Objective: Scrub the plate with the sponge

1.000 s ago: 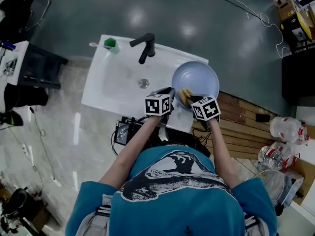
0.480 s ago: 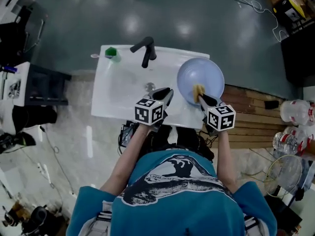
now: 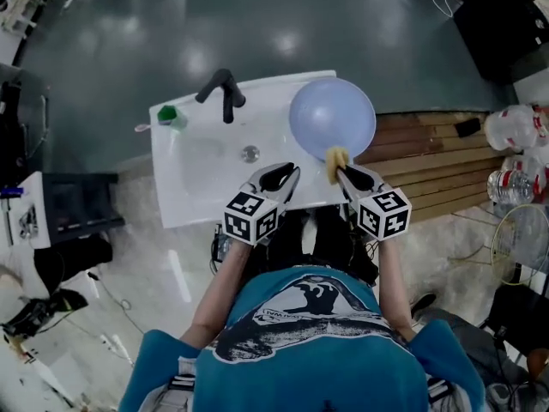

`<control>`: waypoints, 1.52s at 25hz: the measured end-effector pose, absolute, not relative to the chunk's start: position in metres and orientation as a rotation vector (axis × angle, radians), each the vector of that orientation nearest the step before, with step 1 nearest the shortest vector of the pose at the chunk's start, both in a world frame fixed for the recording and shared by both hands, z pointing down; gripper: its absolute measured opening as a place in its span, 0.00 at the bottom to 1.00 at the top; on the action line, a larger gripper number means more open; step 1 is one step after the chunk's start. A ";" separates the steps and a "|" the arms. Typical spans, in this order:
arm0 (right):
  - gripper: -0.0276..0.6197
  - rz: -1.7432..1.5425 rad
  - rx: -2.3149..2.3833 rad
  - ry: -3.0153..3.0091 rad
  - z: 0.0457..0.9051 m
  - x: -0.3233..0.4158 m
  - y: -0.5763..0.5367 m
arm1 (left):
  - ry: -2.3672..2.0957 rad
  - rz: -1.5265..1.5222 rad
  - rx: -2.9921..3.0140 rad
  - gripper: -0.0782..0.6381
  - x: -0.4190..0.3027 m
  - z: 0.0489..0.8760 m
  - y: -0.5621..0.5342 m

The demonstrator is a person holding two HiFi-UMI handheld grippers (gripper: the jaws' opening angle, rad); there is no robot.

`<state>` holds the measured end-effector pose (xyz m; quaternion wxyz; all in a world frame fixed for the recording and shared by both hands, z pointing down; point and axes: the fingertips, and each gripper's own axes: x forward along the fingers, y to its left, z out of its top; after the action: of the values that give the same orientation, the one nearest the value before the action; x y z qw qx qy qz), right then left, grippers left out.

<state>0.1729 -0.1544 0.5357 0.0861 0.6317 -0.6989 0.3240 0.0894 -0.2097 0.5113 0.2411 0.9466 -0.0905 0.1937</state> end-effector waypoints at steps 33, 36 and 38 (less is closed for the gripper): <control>0.09 0.974 1.715 -2.311 0.506 0.116 0.008 | -0.438 0.408 2.583 0.12 0.034 0.468 -0.019; 0.09 0.968 1.680 -2.318 0.508 0.107 0.025 | -0.461 0.395 2.582 0.12 0.026 0.467 -0.001; 0.09 0.948 1.659 -2.319 0.509 0.102 0.034 | -0.478 0.392 2.583 0.12 0.021 0.467 0.009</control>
<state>0.1018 0.0340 0.5089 0.0686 0.5508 -0.7700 0.3147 0.0208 0.0087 0.4668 0.2407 0.9439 -0.1749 0.1431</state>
